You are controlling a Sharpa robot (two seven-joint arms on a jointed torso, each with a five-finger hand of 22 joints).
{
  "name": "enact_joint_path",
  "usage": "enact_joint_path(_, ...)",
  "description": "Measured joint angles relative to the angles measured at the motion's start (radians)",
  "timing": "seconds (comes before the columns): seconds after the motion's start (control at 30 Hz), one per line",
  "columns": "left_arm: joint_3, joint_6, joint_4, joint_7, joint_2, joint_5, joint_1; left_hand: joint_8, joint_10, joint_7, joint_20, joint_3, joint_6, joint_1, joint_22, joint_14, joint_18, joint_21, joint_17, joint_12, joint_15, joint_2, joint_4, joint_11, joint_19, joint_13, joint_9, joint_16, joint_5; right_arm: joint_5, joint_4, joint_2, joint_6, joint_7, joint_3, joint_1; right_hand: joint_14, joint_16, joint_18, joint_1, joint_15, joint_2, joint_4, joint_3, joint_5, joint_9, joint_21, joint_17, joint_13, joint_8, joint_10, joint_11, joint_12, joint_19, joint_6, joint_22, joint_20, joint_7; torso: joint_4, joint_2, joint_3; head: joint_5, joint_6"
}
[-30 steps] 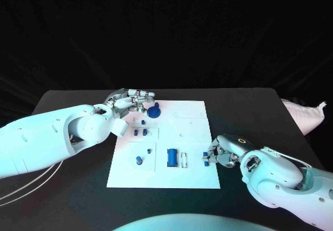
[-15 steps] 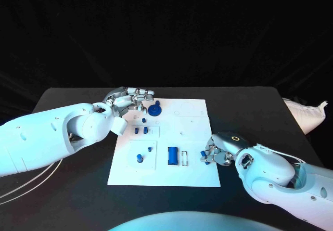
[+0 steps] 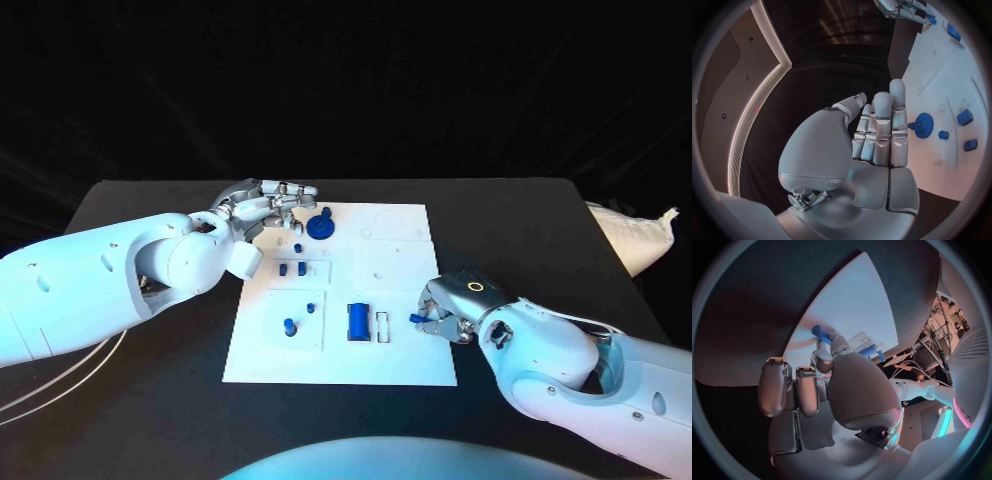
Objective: Assemble the parts on the task board
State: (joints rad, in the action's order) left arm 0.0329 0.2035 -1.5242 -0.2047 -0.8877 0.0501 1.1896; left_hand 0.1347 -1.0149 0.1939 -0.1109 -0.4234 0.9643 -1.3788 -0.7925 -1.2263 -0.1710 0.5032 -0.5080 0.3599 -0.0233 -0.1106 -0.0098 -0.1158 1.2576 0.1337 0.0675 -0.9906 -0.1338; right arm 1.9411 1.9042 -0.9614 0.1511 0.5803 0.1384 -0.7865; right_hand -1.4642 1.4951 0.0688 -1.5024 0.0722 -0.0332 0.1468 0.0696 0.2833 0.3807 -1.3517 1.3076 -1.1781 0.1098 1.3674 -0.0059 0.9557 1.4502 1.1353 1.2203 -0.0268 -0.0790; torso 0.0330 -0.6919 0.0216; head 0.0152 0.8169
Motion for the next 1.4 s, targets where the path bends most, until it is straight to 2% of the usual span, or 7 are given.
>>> enact_joint_path(0.1, 0.000, 0.000, 0.000, 0.000, 0.000, 0.000, 0.000, 0.000, 0.000, 0.000, 0.000, 0.000, 0.000, 0.000, 0.000, 0.000, 0.000, 0.000, 0.000, 0.000, 0.000, 0.000, 0.000, 0.000, 0.000, 0.000, 0.000, 0.000, 0.000, 0.004, 0.000, 0.001, -0.001, -0.001, 0.000, 0.000, -0.001, 0.000, 0.000, -0.009, 0.001, 0.004, -0.001, -0.048, 0.071, 0.000, -0.004, 0.000, 0.000, -0.002, -0.002, -0.001, -0.007, 0.002, 0.003, 0.004, 0.002, 0.003, -0.0006, 0.000, 0.0001, 0.000, 0.000)
enact_joint_path(0.2, 0.000, 0.000, 0.000, 0.000, 0.000, 0.001, 0.000, 0.000, 0.000, 0.000, 0.000, 0.000, 0.000, 0.000, 0.000, 0.000, 0.000, 0.000, 0.000, 0.000, 0.000, 0.000, 0.000, 0.000, 0.000, 0.000, 0.000, 0.000, 0.000, 0.004, 0.000, 0.001, 0.000, -0.001, -0.001, 0.000, -0.005, 0.000, 0.000, -0.012, 0.002, 0.002, 0.001, -0.098, 0.108, 0.000, -0.004, 0.000, 0.001, -0.006, -0.002, -0.001, -0.012, 0.004, 0.002, 0.006, 0.004, 0.003, -0.0012, 0.000, 0.0008, -0.001, 0.000)
enact_joint_path(0.47, 0.000, 0.000, 0.000, 0.000, 0.000, 0.001, 0.000, 0.000, 0.000, 0.000, 0.000, 0.000, 0.000, 0.000, 0.000, 0.004, 0.000, 0.000, 0.001, 0.000, 0.004, 0.000, 0.000, 0.000, 0.000, 0.001, 0.000, 0.000, 0.000, -0.024, -0.002, -0.001, 0.024, 0.000, -0.001, 0.001, -0.003, 0.004, 0.000, -0.004, 0.004, -0.006, 0.019, -0.116, 0.131, 0.003, -0.011, 0.000, 0.002, -0.011, 0.001, -0.004, -0.016, 0.004, 0.001, 0.014, 0.004, 0.005, -0.0034, 0.000, 0.0010, -0.004, 0.000)
enact_joint_path(0.57, 0.000, 0.000, 0.000, 0.000, 0.000, 0.001, 0.000, 0.000, 0.000, 0.000, 0.000, 0.000, 0.000, 0.000, 0.000, 0.004, 0.000, 0.000, 0.001, 0.000, 0.004, 0.000, 0.000, 0.000, 0.000, 0.001, 0.000, 0.000, 0.000, -0.041, 0.000, -0.001, 0.042, 0.001, -0.003, 0.002, -0.004, 0.004, 0.000, 0.049, 0.005, -0.051, 0.030, -0.330, 0.122, 0.003, -0.011, 0.000, -0.020, -0.011, 0.002, -0.007, -0.002, 0.004, -0.001, 0.015, 0.004, 0.007, -0.0041, 0.000, 0.0010, -0.004, 0.000)
enact_joint_path(0.73, 0.000, 0.000, 0.000, 0.000, 0.000, 0.001, 0.000, 0.000, 0.000, 0.000, 0.000, -0.003, 0.000, -0.002, 0.000, 0.004, 0.000, 0.000, 0.002, 0.004, 0.004, 0.002, -0.003, 0.000, 0.000, 0.001, 0.000, 0.000, 0.000, -0.082, 0.011, -0.004, 0.081, 0.002, -0.008, 0.008, -0.008, 0.004, 0.000, 0.094, 0.009, -0.081, 0.025, -0.423, 0.117, 0.003, -0.011, 0.000, -0.007, -0.010, 0.013, -0.009, -0.001, 0.004, -0.005, 0.015, 0.004, 0.010, -0.0056, 0.000, 0.0013, -0.007, -0.001)
enact_joint_path(1.33, 0.000, -0.002, 0.000, 0.001, 0.001, 0.008, 0.000, 0.000, 0.000, 0.000, 0.000, -0.003, 0.000, -0.004, 0.000, 0.004, 0.000, 0.000, 0.002, 0.004, 0.004, 0.004, -0.003, 0.000, 0.000, 0.000, 0.000, 0.000, 0.000, -0.300, 0.042, 0.019, 0.189, 0.013, -0.005, 0.002, -0.006, 0.004, 0.000, 0.216, 0.010, -0.099, 0.038, -0.436, 0.082, 0.009, -0.011, 0.000, -0.019, 0.005, 0.028, -0.012, 0.016, 0.006, 0.010, 0.017, 0.006, 0.016, -0.0096, 0.000, 0.0035, -0.008, 0.001)
enact_joint_path(1.4, 0.000, -0.002, 0.000, 0.001, 0.002, 0.008, 0.000, 0.000, 0.000, 0.000, 0.000, -0.003, 0.000, -0.004, 0.000, 0.004, 0.000, 0.000, 0.002, 0.004, 0.004, 0.004, -0.003, 0.000, 0.000, 0.000, 0.000, 0.000, 0.000, -0.317, 0.038, 0.025, 0.191, 0.015, -0.005, 0.001, -0.006, 0.004, 0.000, 0.226, 0.011, -0.096, 0.045, -0.429, 0.082, 0.039, -0.011, 0.000, -0.024, 0.005, 0.033, -0.015, 0.025, 0.007, 0.014, 0.020, 0.007, 0.020, -0.0102, 0.000, 0.0037, -0.008, 0.001)
